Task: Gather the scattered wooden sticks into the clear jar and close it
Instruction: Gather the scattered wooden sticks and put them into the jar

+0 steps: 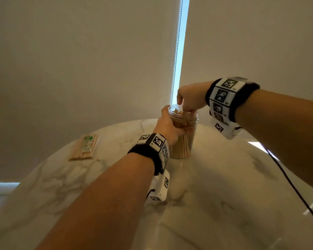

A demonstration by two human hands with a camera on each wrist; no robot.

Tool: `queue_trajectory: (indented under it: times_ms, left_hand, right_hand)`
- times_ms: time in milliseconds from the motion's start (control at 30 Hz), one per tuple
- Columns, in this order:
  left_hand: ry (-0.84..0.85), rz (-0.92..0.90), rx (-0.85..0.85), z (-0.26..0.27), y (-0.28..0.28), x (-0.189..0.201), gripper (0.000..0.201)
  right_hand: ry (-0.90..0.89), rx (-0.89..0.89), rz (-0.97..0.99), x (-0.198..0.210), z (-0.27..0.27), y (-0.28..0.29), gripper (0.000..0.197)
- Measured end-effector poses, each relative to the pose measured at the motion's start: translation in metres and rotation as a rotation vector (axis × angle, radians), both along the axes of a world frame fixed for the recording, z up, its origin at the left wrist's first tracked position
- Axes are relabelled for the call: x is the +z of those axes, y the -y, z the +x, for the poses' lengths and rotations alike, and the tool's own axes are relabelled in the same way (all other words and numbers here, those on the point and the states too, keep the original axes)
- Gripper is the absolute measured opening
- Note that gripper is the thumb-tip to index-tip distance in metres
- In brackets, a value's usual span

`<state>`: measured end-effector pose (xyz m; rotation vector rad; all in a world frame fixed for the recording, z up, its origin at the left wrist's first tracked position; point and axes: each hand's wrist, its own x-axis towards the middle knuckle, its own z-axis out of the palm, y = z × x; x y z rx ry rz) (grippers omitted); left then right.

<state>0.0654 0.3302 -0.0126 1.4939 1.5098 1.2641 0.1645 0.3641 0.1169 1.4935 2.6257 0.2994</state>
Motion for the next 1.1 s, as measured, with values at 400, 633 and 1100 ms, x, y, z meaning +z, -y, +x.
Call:
queue_trajectory:
  times_ms: [400,633,1100]
  left_hand:
    - [-0.018,0.019,0.019,-0.003,-0.007,-0.008,0.115]
    - [-0.025,0.030,0.013,-0.004,-0.010,-0.010,0.113]
    - [0.038,0.031,0.027,-0.001,-0.006,-0.011,0.112]
  right_hand:
    - [-0.345,-0.008,-0.170,-0.016,0.010,-0.004,0.018]
    - [-0.358,0.016,-0.227,-0.010,0.015,-0.002,0.012]
    - [-0.381,0.047,-0.007,-0.030,0.008,-0.005,0.013]
